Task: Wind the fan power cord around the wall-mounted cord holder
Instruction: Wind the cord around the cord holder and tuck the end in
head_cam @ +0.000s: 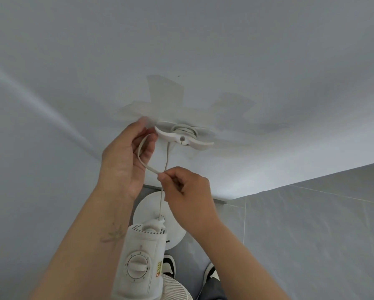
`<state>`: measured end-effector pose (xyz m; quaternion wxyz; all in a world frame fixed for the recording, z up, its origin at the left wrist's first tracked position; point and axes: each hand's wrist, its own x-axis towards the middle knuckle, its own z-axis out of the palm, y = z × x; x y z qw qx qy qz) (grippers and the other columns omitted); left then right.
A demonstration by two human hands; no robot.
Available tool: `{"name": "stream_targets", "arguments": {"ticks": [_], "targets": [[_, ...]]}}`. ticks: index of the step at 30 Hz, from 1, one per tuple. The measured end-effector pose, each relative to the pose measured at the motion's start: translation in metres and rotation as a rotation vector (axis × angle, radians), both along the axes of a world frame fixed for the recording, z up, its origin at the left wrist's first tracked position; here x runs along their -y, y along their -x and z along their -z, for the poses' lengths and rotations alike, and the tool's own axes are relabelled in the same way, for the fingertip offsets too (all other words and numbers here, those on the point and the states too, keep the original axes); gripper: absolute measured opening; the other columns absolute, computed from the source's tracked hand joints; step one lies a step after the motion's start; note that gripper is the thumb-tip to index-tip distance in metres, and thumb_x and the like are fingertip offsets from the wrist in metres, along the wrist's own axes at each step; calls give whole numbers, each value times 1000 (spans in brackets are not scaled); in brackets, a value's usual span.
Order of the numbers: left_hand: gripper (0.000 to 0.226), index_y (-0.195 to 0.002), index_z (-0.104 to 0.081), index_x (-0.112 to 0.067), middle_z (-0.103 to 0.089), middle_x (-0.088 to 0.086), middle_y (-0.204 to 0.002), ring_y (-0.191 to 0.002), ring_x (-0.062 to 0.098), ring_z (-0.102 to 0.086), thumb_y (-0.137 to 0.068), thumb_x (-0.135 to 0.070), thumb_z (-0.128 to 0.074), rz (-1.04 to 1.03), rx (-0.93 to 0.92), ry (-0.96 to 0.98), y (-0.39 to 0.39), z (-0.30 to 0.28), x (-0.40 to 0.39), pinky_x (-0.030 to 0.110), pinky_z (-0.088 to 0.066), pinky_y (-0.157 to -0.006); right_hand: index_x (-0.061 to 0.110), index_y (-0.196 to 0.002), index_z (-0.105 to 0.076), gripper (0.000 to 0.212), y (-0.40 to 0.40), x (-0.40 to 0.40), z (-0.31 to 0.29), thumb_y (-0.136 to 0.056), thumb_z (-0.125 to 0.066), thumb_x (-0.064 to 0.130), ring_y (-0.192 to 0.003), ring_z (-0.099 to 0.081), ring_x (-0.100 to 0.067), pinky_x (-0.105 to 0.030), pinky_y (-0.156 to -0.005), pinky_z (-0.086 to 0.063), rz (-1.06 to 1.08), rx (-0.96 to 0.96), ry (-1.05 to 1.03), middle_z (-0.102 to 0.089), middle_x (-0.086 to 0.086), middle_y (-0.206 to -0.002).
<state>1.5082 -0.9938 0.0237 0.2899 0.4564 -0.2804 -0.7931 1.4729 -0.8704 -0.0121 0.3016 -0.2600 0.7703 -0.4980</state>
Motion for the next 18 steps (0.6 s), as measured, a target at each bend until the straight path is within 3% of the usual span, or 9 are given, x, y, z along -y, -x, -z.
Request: {"name": "stream_targets", "arguments": {"ticks": [2, 5, 9, 12, 14, 18], "targets": [[9, -83, -72, -10, -71, 0, -76, -67, 7, -63, -80, -18, -75, 25, 57, 94, 3, -2, -1, 16, -54, -67, 11, -80, -69, 19, -2, 4, -4, -93, -59, 21, -53, -57, -15, -19, -53, -42, -3, -23, 11, -55, 6, -54], [10, -72, -71, -17, -69, -2, -72, -68, 10, -62, -73, -17, -81, 26, 225, 324, 5, 0, -5, 21, -52, -73, 10, -81, -70, 18, -2, 7, -8, -92, -60, 20, -51, -50, -8, -16, -53, -40, 5, -29, 50, -53, 10, -53], [16, -70, -66, -19, -71, -1, -75, -70, 7, -67, -73, -17, -81, -23, 375, 598, 8, 2, -13, 18, -51, -69, 11, -79, -70, 17, -2, 5, -18, -92, -61, 16, -49, -49, -7, -18, -52, -42, 20, -68, 119, -52, 13, -52], [16, -69, -64, -21, -72, -2, -77, -77, 10, -70, -76, -20, -78, -33, 454, 793, 7, 3, -19, 28, -57, -76, 13, -77, -69, 17, 1, 0, -23, -92, -61, 17, -51, -50, -8, -24, -54, -48, 55, -81, 151, -52, 14, -51], [13, -72, -65, -22, -72, -1, -79, -79, 14, -70, -77, -23, -77, -41, 460, 868, 5, 4, -22, 34, -57, -79, 15, -77, -69, 16, 3, -6, -25, -91, -62, 18, -52, -52, -11, -24, -55, -47, 54, -100, 147, -53, 13, -53], [12, -80, -66, -23, -71, -7, -80, -76, 9, -69, -77, -24, -77, -41, 483, 918, 4, 0, -23, 25, -56, -75, 16, -76, -68, 17, 7, -15, -28, -91, -61, 19, -54, -54, -17, -30, -54, -47, 62, -158, 145, -58, 2, -60]]}}
